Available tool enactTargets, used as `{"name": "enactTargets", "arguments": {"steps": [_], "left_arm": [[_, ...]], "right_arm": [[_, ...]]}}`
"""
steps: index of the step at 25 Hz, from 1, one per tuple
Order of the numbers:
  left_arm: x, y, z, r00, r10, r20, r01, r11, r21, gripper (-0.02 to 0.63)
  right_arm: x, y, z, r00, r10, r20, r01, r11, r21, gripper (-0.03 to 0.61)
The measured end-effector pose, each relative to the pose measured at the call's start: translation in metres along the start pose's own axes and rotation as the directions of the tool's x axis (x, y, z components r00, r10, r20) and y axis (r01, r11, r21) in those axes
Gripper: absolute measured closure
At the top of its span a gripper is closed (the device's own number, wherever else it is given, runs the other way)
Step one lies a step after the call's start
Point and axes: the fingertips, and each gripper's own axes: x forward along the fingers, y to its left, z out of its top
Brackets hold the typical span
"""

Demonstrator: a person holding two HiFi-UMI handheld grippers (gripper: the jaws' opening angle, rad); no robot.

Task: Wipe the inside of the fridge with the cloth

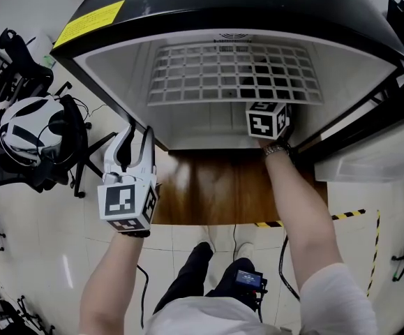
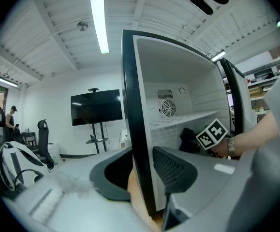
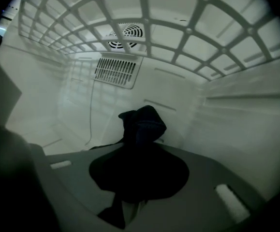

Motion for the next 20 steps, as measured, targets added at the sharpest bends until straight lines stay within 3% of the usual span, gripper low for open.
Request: {"name": "enactTargets", "arguments": {"steps": [12, 17, 20], "left_arm": [[0.0, -0.001, 0.0, 1.0, 0.002, -0.007, -0.002, 1.0, 0.003, 0.488], [0.001, -0.002, 0.0, 1.0, 0.0, -0.003, 0.0, 1.0, 0.001, 0.488], [0.001, -0.002, 0.0, 1.0, -0.005, -0.002, 0.005, 1.0, 0.001, 0.488]], "right_arm": [[-0.009, -0.013, -0.004, 0.999, -0.047, -0.02, 0.048, 0.997, 0.057, 0.5], [-0.024, -0.003, 0.006, 0.999, -0.015, 0.029, 0.013, 0.997, 0.072, 0.5], [-0.043, 0.022, 0.019, 0.995, 0.048, 0.09, -0.053, 0.997, 0.064, 0.5]]}}
